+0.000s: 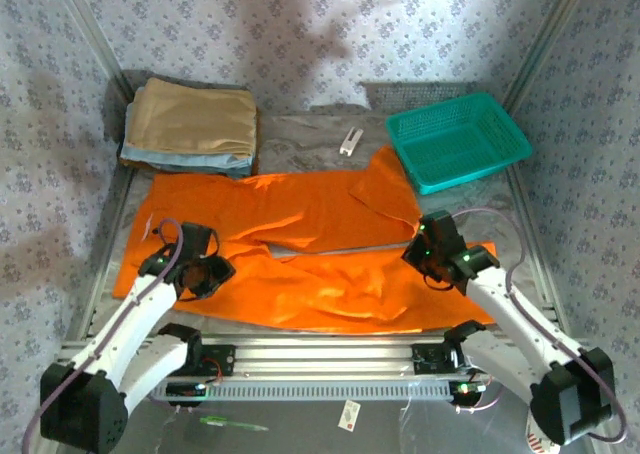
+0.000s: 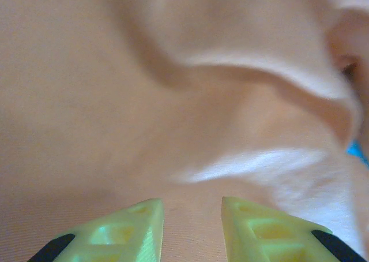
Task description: Fold and stack the trousers
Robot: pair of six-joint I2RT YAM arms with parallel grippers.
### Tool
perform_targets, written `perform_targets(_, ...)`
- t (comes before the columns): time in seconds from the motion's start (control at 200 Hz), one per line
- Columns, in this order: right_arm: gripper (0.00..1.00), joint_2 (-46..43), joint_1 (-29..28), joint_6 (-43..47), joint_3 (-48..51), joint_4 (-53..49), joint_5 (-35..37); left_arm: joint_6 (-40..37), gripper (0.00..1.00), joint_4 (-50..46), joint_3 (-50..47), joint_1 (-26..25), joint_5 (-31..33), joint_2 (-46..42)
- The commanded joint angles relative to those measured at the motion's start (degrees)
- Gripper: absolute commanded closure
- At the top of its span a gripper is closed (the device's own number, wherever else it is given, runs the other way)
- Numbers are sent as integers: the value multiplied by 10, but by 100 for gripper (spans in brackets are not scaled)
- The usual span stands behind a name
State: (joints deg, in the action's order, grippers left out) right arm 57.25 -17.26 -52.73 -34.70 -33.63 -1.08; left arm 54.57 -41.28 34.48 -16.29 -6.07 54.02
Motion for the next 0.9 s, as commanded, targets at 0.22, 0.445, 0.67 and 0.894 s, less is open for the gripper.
perform_targets(0.22, 100, 137, 132, 26, 41, 56, -50, 7, 66, 151, 1, 10, 23, 186)
perform_targets(0.445, 100, 76, 245, 71, 42, 21, -54, 29, 66, 188, -83, 74, 13, 197)
perform_targets(0.67, 96, 157, 200, 131, -120, 23, -40, -3, 66, 163, -87, 91, 9, 138)
perform_targets(0.894, 100, 436, 184, 160, -359, 16, -45, -14, 64, 143, -70, 92, -8, 112)
